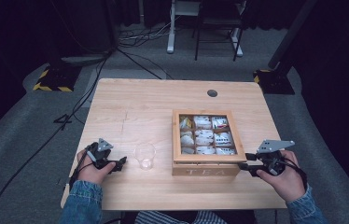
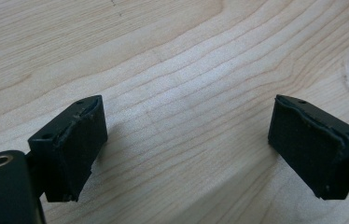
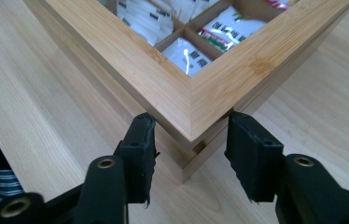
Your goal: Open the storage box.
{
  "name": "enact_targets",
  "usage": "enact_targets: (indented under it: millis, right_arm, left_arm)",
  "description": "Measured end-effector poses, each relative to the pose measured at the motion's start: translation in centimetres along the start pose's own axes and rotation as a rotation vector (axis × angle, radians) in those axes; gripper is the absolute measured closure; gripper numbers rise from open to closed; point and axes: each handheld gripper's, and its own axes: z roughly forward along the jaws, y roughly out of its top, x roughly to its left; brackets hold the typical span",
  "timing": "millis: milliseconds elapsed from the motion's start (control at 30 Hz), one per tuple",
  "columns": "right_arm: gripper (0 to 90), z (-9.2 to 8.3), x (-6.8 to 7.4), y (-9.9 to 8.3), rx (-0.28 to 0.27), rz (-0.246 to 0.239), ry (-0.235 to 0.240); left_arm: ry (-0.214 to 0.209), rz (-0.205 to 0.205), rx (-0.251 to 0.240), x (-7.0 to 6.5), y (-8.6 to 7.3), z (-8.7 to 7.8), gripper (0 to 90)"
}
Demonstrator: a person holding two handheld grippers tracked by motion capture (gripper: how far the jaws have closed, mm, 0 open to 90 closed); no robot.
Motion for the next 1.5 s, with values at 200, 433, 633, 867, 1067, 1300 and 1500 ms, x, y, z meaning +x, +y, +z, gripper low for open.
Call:
enact_targets:
  millis: [200,433,633,867,1067,1300,1500]
  right_arm:
    - [56.8,-1.1,0.0,0.4,-0.104,-0.012,-0.061]
    - [52.3,-1.7,-0.1,0.7,-0.201,-0.045,-0.102]
    - [49.6,-1.8,-0.2,1.0,-0.218,-0.063,-0.115]
    - [48.1,-2.1,-0.5,1.7,-0.268,-0.076,-0.133]
    - [48.1,-2.5,-0.9,2.9,-0.323,-0.079,-0.131]
    - [47.6,-2.4,-1.4,3.9,-0.348,-0.071,-0.135]
    - [47.0,-2.3,-2.1,4.5,-0.391,-0.057,-0.134]
  left_arm:
    - [0.0,0.0,0.0,0.0,0.0,0.0,12.0]
    - [0.0,-0.001,0.0,0.0,0.0,0.0,12.1]
    - [0.005,-0.004,-0.003,0.0,0.0,-0.1,13.1]
    - [0.009,-0.013,-0.007,-0.1,0.0,-0.2,20.5]
    - [0.009,-0.057,-0.017,0.2,0.1,-1.0,23.4]
    - [0.006,-0.079,-0.063,-0.3,0.9,-2.0,23.3]
    - [0.009,-0.072,-0.038,-0.8,1.3,-2.4,23.5]
